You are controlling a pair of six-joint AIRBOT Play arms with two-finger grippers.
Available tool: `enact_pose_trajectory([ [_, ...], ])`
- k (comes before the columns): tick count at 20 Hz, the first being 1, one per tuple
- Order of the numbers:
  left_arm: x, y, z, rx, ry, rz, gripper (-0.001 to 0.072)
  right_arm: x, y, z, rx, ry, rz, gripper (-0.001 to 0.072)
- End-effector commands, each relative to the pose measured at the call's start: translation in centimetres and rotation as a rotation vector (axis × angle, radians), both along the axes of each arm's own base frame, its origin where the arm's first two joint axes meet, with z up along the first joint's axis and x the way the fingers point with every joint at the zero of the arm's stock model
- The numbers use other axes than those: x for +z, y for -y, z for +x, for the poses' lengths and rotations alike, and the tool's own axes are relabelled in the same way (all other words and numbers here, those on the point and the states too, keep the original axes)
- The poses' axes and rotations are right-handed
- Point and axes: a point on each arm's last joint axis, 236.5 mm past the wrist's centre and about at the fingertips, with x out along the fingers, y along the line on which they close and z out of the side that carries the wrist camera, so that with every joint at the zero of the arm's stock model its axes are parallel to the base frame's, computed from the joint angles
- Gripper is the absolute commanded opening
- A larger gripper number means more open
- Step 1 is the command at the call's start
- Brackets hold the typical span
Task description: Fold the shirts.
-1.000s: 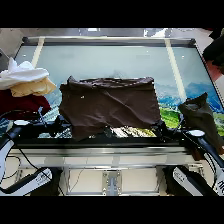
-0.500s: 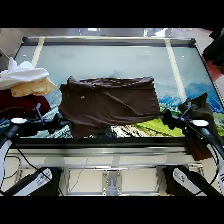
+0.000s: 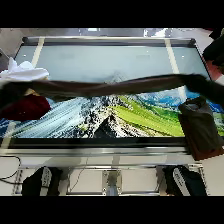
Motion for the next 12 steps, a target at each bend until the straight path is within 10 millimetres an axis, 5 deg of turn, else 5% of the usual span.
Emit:
enact_pose_trajectory([
  [1,15.3,2.4,-6.5,0.134,0.396,0.245,0.0011,13.4,-2.2,-9.1,-0.027,0.359,-0.193,0.0004],
  [3,20.6,3.1,-8.8,0.215,0.51,0.397,0.001,18.2,-1.6,-12.5,-0.114,0.468,-0.28,0.0005],
  [6,21.7,3.2,-9.2,0.211,0.45,0.465,0.0011,20.0,0.8,-13.8,-0.242,0.471,-0.385,0.0004],
  [10,15.1,0.6,-4.5,0.138,0.163,0.428,0.001,12.9,3.7,-8.0,-0.229,0.156,-0.409,0.0004],
  [12,9.8,0.0,-0.7,0.041,-0.011,0.386,0.001,8.5,4.7,-3.4,-0.17,-0.01,-0.379,0.0004],
])
